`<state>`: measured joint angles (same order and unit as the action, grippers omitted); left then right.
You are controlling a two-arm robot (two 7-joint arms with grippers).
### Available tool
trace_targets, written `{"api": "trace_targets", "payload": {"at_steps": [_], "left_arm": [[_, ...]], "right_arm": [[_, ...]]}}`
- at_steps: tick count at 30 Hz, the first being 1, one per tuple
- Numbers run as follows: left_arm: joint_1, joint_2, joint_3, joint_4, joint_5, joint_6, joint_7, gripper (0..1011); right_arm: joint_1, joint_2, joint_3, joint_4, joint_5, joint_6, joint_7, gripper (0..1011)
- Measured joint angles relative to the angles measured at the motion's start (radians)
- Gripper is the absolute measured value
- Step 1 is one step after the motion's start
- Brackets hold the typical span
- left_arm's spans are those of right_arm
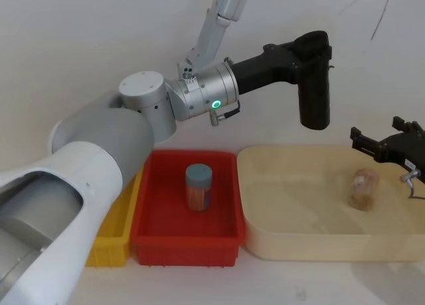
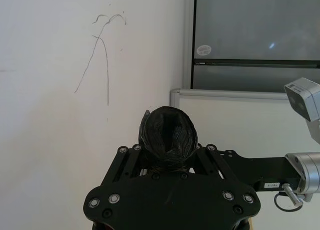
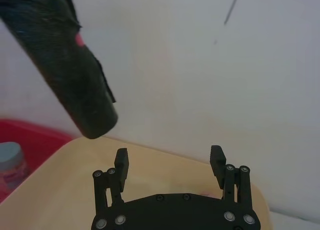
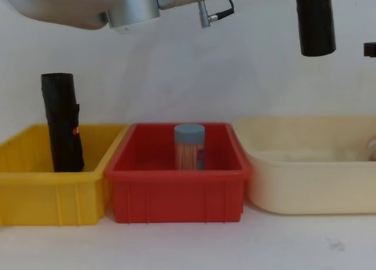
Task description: Pick up the garbage bag with the one hand and transfer it to the other hand.
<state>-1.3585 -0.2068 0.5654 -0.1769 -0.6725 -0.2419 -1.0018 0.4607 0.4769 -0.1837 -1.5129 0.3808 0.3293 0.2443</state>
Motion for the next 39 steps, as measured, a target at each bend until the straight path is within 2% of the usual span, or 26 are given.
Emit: {"api": "trace_targets", "payload": {"at_steps": [14,19,22,34,39], "left_arm": [[-0.019,-0.013,0.008,0.041,-0.011,-0.016,-0.015,360],[-0.023,-0.015,0.009,0.048,-0.013,-0.019,-0.017,360],[-0.024,-0.016,0.01,0.05,-0.014,-0.02,-0.018,360],[-0.027,-0.017,0.011,0.056,-0.015,-0.021,-0.02,360],[-0.027,-0.018,0.012,0.057,-0.016,-0.022,-0.021,360]], "right_arm": [[0.014,0.025,-0.037,-0.013,0.02,-0.041,0.123,1004],[0.024,0.027,-0.057,-0.015,0.011,-0.07,0.14,1004],[0.028,0.025,-0.066,-0.016,-0.002,-0.083,0.137,1004],[0.066,-0.017,-0.118,0.004,-0.127,-0.147,0.038,1004],[0.084,-0.034,-0.136,0.019,-0.161,-0.158,0.017,1004]]}}
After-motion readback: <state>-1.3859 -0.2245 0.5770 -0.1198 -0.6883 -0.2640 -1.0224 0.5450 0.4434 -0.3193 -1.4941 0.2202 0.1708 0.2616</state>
